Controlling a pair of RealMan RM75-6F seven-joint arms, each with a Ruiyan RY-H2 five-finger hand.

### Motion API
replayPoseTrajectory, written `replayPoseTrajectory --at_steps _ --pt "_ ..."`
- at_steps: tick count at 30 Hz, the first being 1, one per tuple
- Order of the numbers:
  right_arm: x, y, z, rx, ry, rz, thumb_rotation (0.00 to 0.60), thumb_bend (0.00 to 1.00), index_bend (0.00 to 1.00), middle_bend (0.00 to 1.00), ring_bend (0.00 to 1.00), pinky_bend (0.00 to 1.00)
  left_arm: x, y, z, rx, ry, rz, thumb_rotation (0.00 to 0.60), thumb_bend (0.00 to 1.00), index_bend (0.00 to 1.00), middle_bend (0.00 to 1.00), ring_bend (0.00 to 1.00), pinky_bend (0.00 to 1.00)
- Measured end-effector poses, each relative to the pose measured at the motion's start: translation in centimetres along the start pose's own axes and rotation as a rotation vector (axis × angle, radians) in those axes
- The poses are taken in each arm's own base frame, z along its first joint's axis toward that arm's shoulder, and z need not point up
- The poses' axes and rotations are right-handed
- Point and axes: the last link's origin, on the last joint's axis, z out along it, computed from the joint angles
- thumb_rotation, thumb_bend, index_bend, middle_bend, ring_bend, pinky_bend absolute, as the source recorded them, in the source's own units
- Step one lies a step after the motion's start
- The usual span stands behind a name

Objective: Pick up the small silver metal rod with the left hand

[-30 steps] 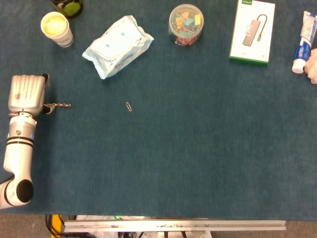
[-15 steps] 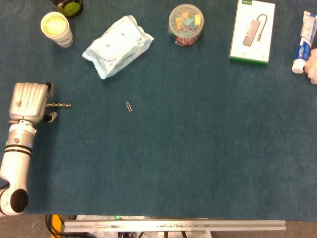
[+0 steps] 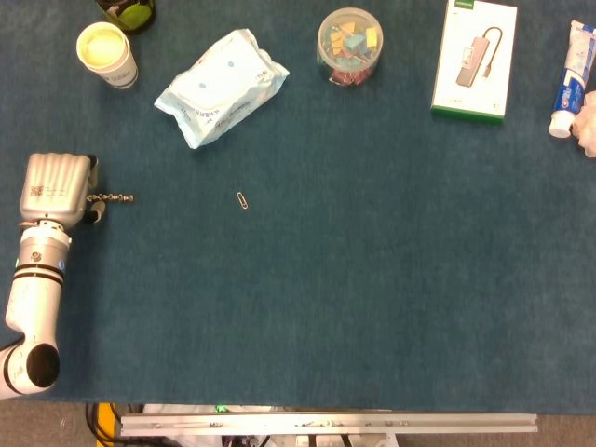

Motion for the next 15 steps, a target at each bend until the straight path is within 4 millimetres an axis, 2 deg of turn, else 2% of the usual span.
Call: replayPoseTrajectory --at_steps 15 --pt "-0.03 0.34 -0.09 -0.009 0.002 0.002 0.6 0.04 0.38 0.44 0.3 0.31 0.16 0.36 0.15 0.008 -0.049 0.037 0.6 0.26 0.46 0.87 0.87 0.94"
